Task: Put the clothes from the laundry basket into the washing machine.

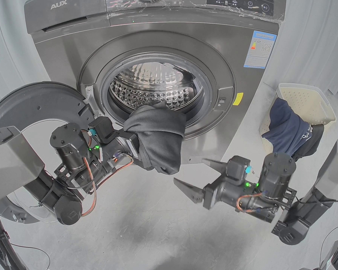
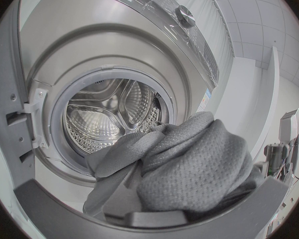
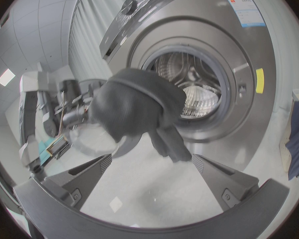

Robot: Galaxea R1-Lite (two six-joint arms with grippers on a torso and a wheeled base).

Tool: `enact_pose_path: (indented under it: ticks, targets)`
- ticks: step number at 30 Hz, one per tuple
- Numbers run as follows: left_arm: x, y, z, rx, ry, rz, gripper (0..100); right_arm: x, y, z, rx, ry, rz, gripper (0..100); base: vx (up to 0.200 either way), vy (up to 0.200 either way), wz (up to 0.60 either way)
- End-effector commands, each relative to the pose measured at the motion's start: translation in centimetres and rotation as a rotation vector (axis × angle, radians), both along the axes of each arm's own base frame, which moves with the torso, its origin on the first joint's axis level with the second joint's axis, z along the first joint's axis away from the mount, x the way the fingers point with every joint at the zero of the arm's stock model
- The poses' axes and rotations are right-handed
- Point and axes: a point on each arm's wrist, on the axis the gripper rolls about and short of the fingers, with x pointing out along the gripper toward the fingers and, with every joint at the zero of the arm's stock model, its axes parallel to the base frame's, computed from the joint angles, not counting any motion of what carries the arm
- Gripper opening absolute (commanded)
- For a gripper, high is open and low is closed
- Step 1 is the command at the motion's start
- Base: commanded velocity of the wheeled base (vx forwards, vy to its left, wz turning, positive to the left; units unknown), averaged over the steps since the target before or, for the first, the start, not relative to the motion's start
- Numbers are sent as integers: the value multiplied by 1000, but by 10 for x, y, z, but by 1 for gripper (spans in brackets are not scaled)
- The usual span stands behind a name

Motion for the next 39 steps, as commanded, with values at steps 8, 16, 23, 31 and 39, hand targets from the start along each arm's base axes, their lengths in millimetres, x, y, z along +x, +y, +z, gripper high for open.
enact_pose_path:
  ticks: [8,16,23,31,39]
  targets:
    - [-51,29,1,46,30,31,0,-48,-54,-28,-70,133,39,100,0,0,0]
    - [-44,36,-9,80,54,58,0,-47,-54,-29,-68,135,37,100,100,0,0]
    - [-29,27,-23,120,65,61,0,-49,-53,-29,-70,140,43,100,200,0,0]
    - [-19,20,-21,107,42,54,0,-50,-53,-30,-72,144,45,100,200,0,0]
    - [-4,15,-31,112,50,63,0,-62,-54,-35,-100,174,76,100,50,0,0]
